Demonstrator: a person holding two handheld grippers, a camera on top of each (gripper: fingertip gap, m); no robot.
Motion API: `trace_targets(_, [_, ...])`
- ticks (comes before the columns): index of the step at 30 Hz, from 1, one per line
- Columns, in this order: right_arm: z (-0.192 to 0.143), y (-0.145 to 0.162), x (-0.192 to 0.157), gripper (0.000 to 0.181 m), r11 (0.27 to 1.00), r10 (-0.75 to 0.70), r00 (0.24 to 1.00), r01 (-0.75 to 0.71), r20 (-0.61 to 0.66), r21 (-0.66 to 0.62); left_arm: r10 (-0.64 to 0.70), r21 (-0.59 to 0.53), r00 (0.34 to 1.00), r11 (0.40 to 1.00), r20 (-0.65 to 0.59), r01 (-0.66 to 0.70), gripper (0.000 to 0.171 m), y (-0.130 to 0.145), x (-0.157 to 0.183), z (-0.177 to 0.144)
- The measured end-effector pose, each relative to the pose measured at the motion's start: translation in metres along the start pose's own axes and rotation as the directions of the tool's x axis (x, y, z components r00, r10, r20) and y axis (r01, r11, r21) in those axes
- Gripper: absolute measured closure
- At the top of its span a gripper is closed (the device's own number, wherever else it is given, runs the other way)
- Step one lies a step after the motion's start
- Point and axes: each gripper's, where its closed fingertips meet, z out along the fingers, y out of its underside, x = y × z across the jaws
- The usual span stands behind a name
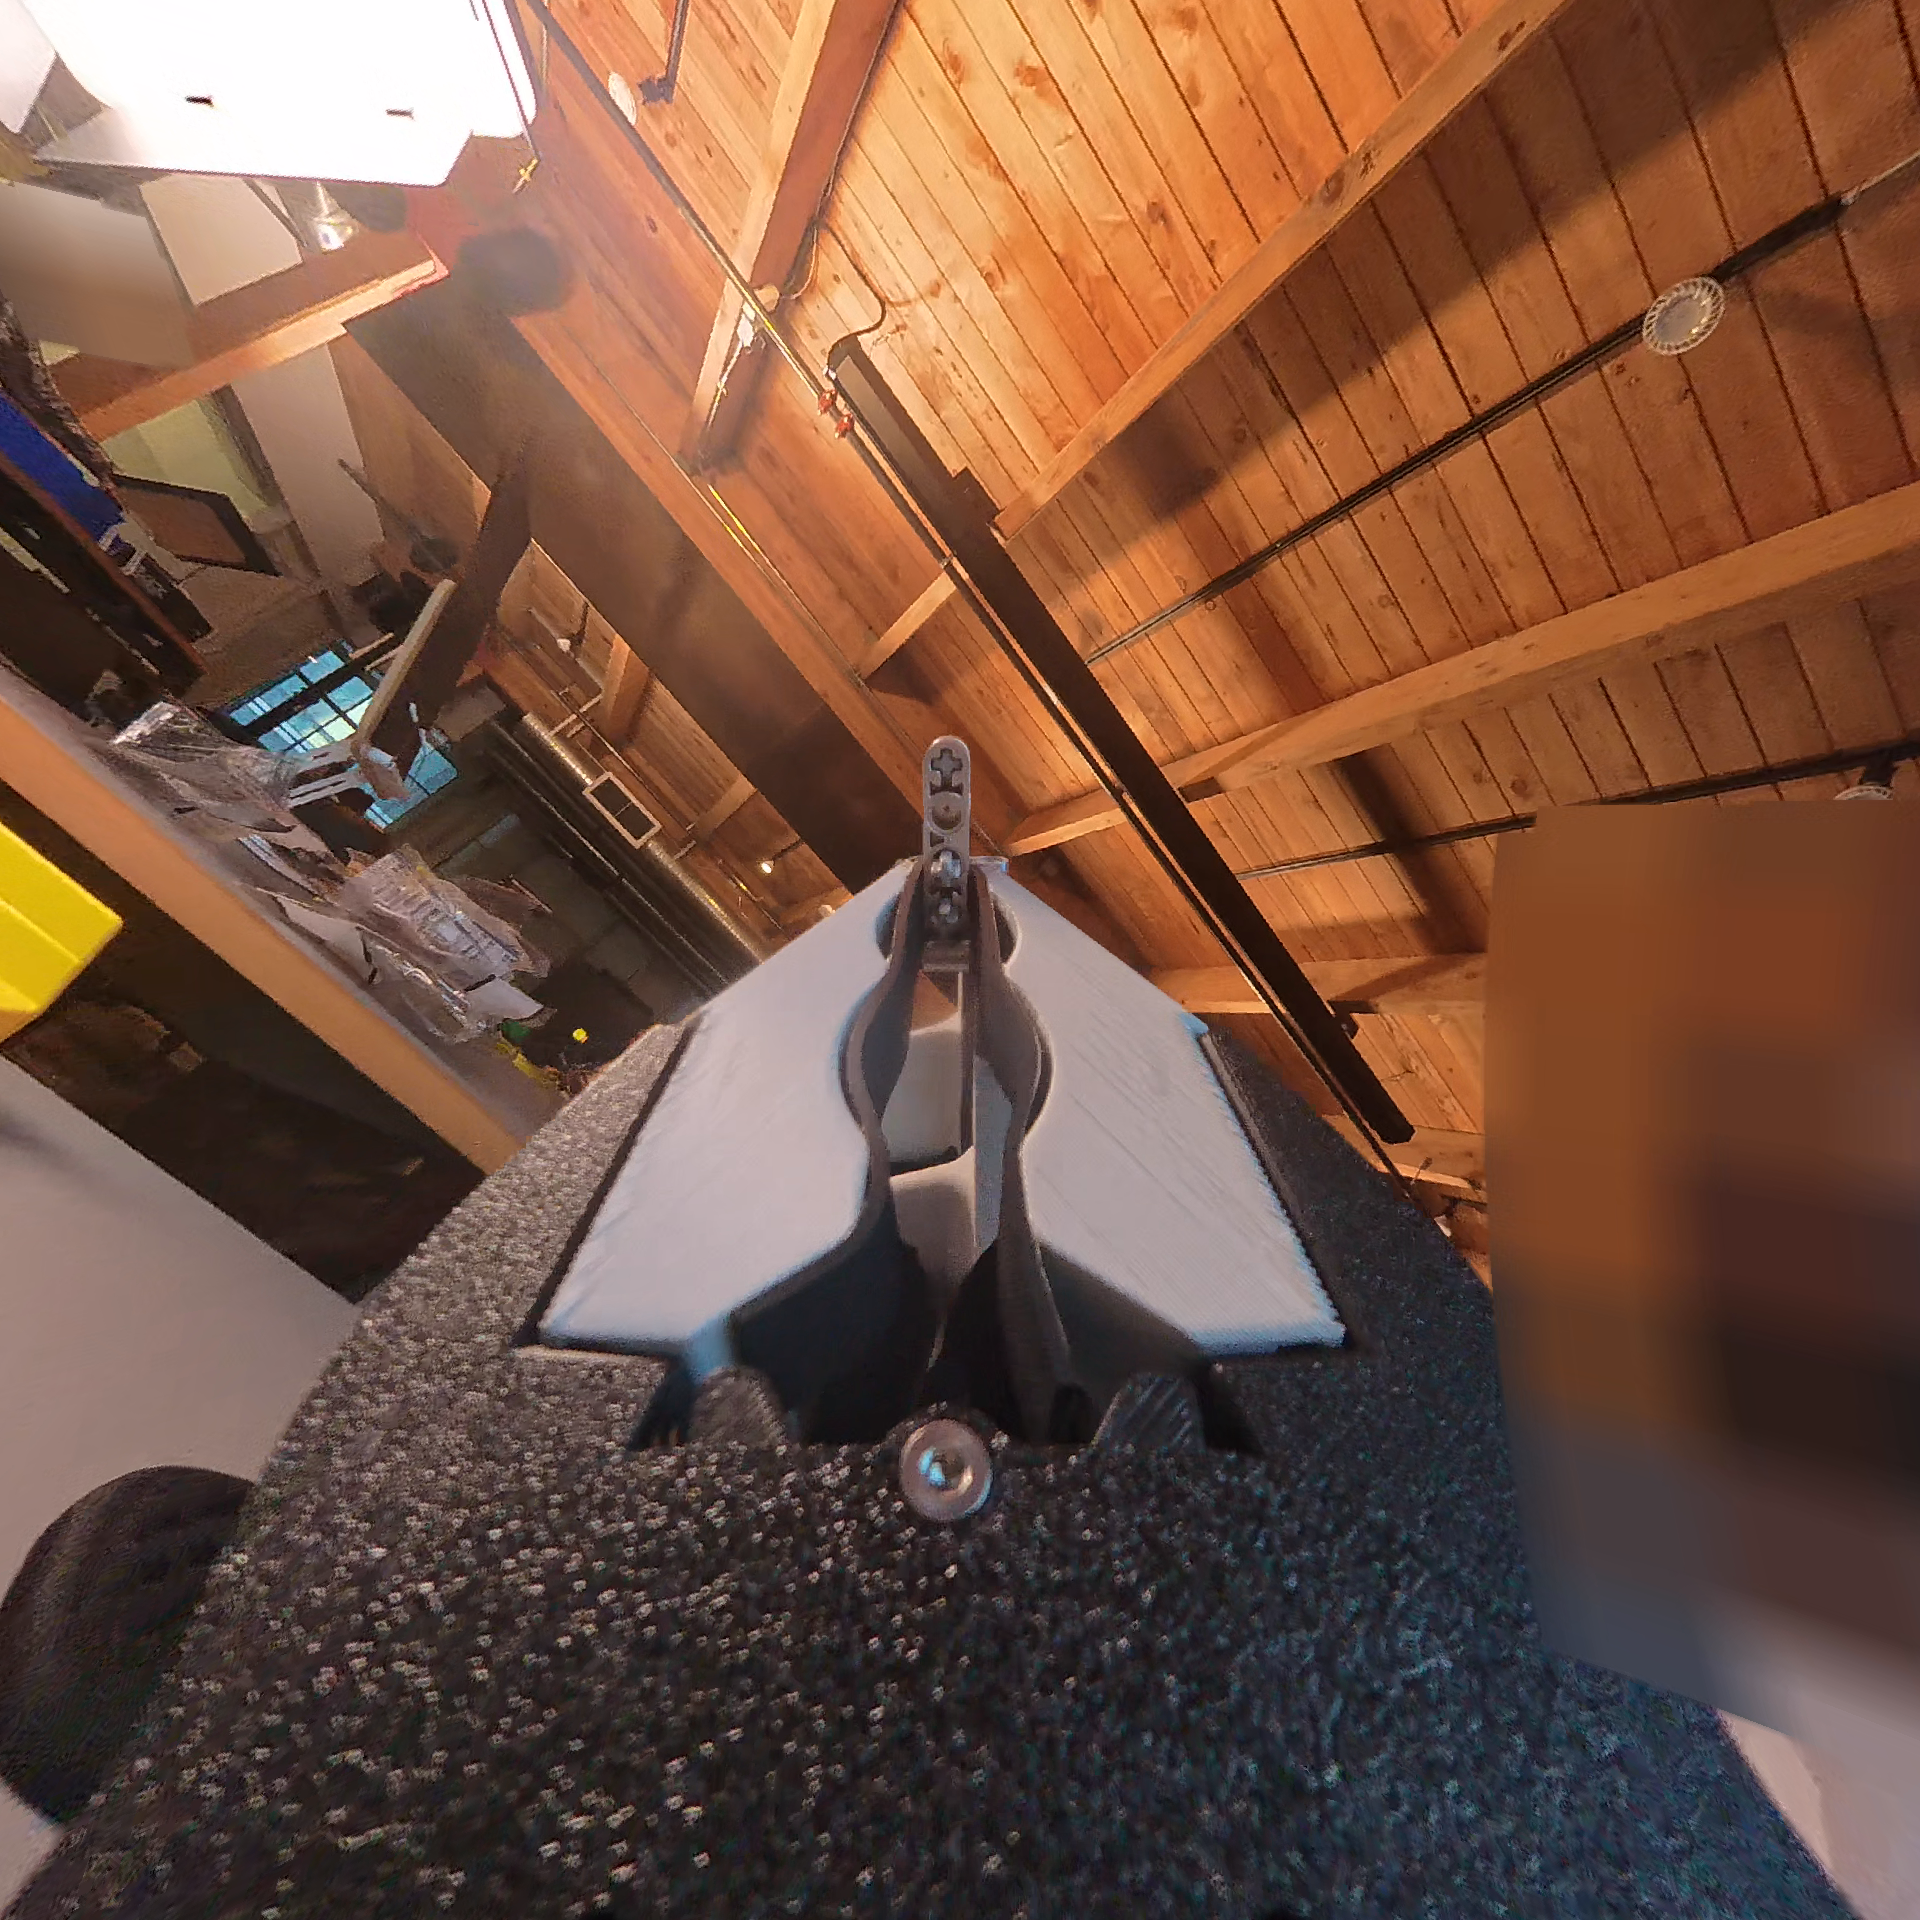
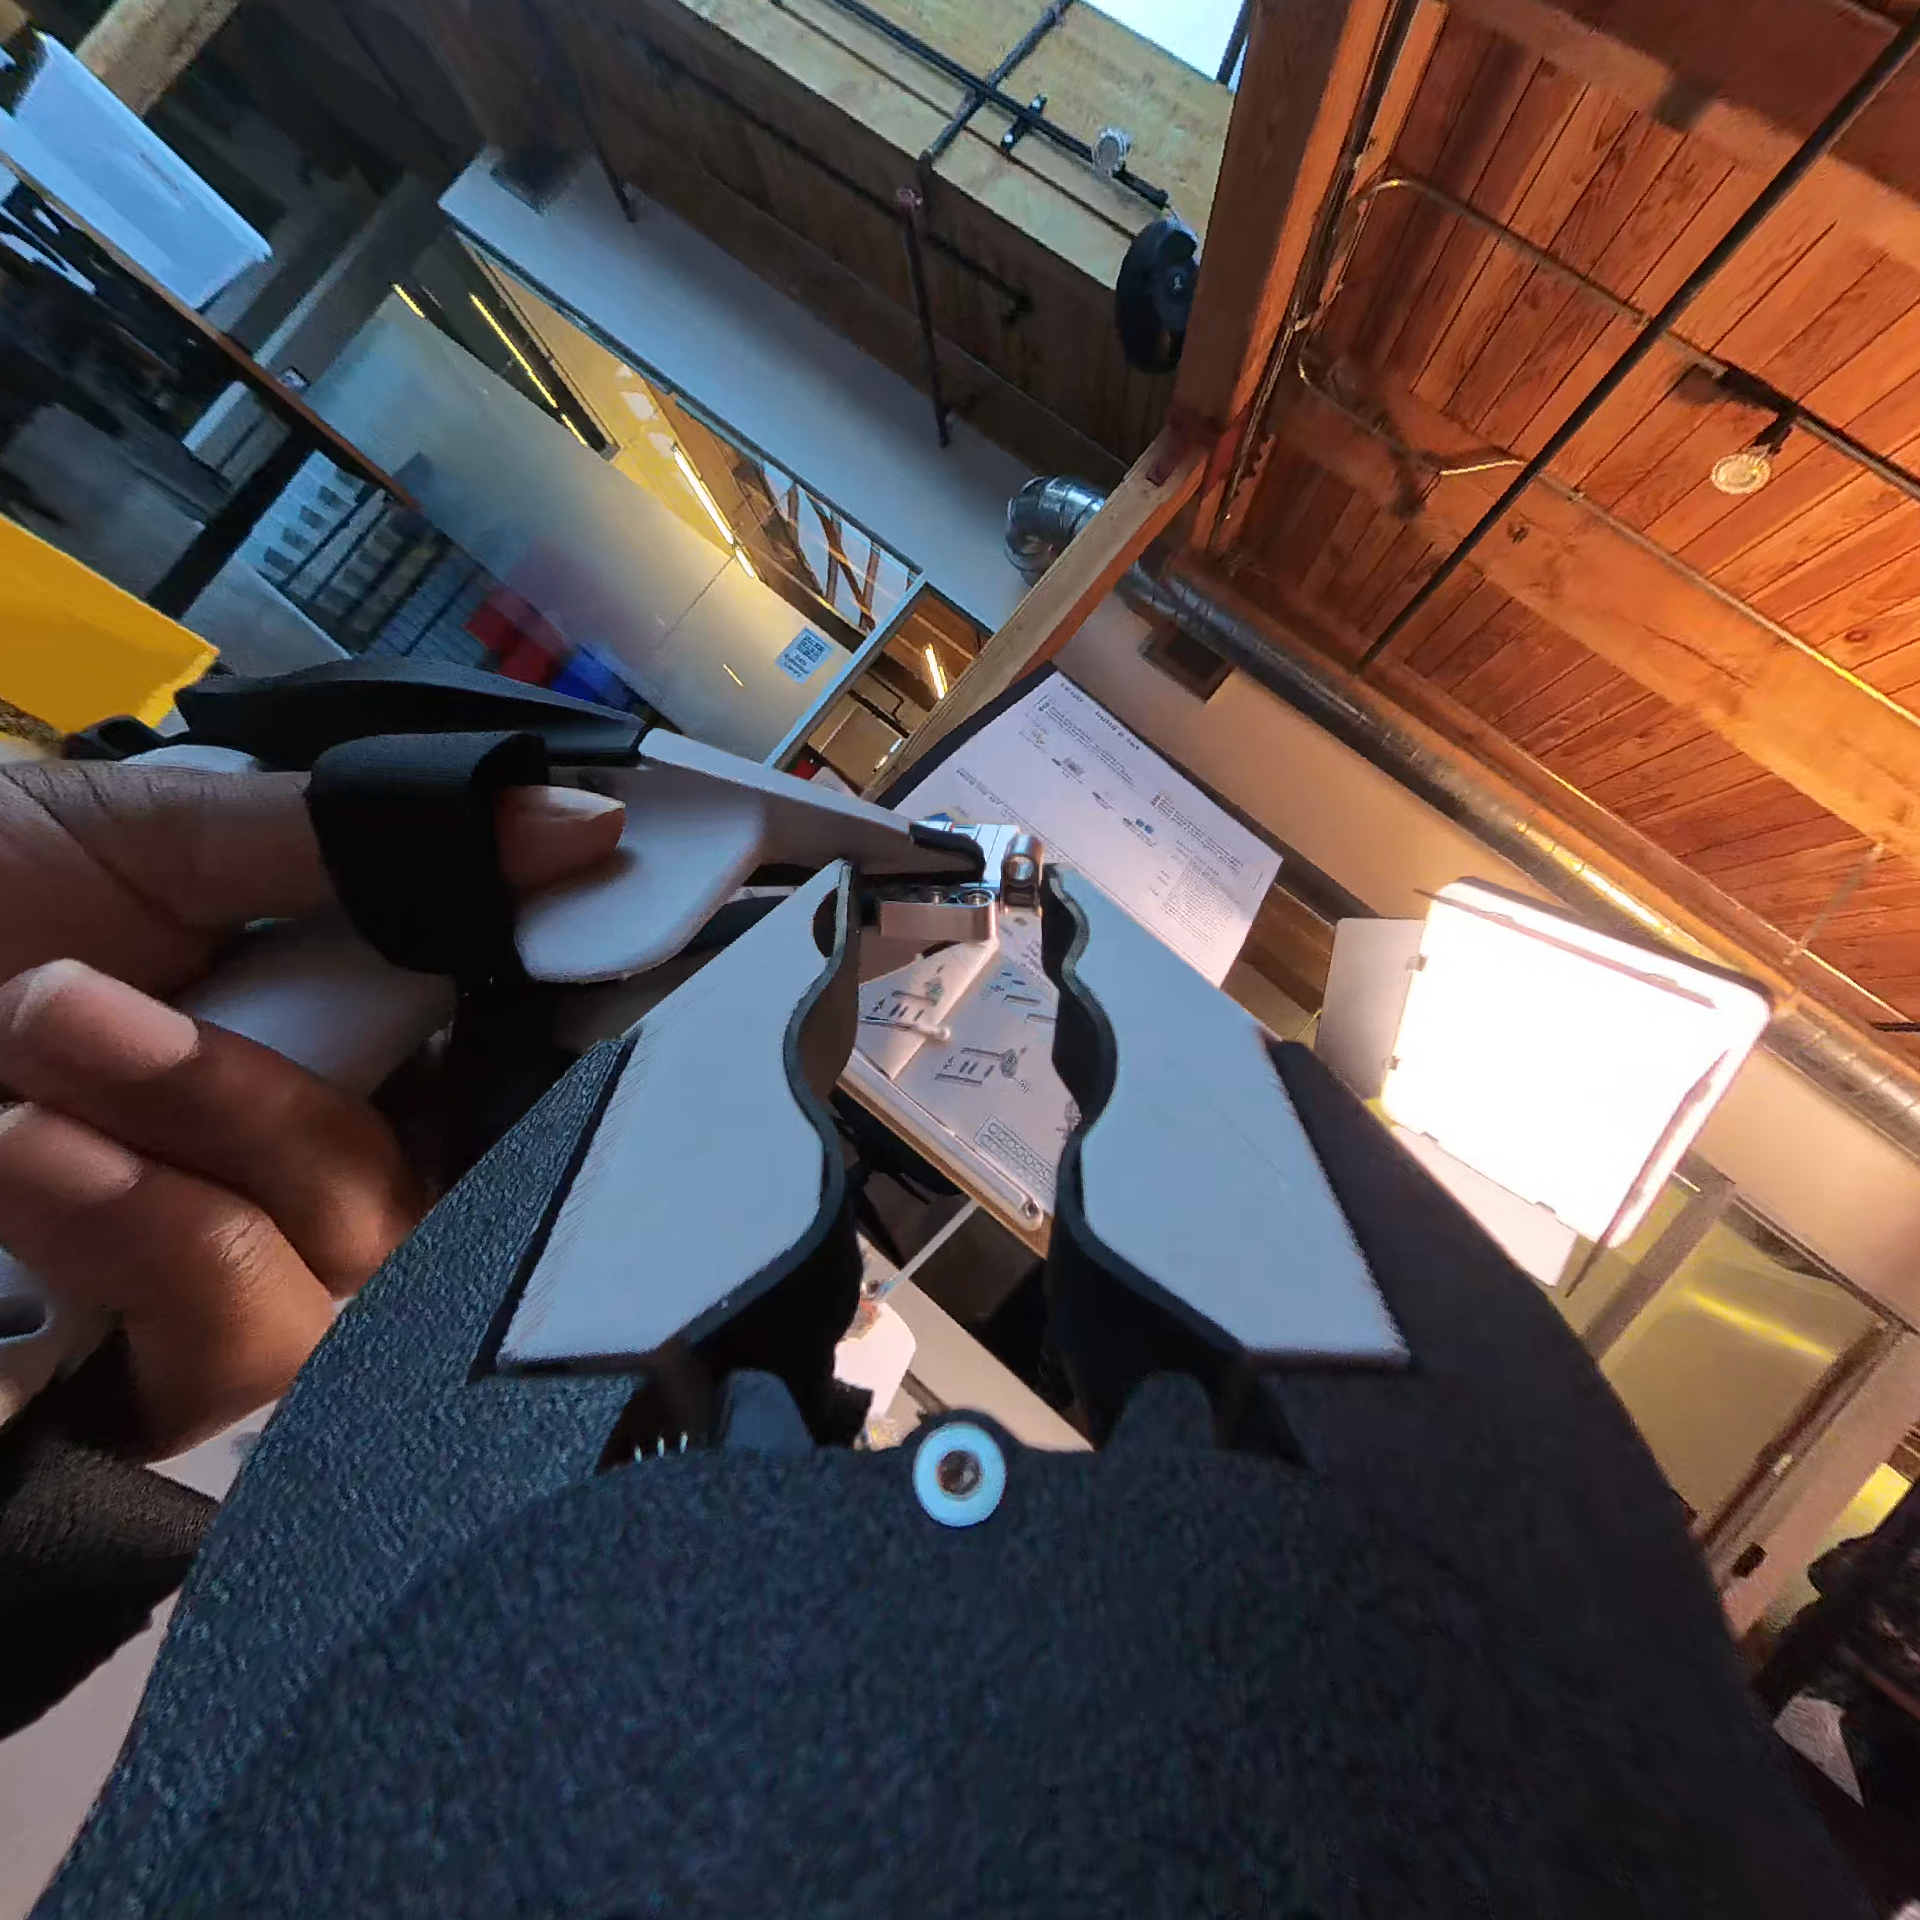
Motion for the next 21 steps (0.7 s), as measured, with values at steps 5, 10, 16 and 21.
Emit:
trace_targets(5, [-0.017,-0.016,0.018,0.15,0.998,-0.056,0.998,0.058,-0.037,0.039,0.006,0.031,1.0,0.999,0.031,-0.007,0.165,0.016,0.013,0.017])
trace_targets(10, [-0.033,-0.02,0.018,0.145,0.998,-0.047,0.998,0.046,0.03,0.05,0.003,0.033,0.998,0.999,0.062,-0.005,0.165,0.033,0.017,0.01])
trace_targets(16, [-0.04,-0.017,-0.006,0.144,0.999,-0.034,0.992,0.029,0.124,0.037,-0.076,0.118,0.997,0.99,0.032,0.072,0.166,0.037,0.018,-0.009])
trace_targets(21, [-0.038,-0.004,-0.016,0.138,0.999,-0.032,0.986,0.034,0.162,-0.012,-0.112,0.138,0.993,0.985,0.047,0.105,0.165,0.036,0.009,-0.017])
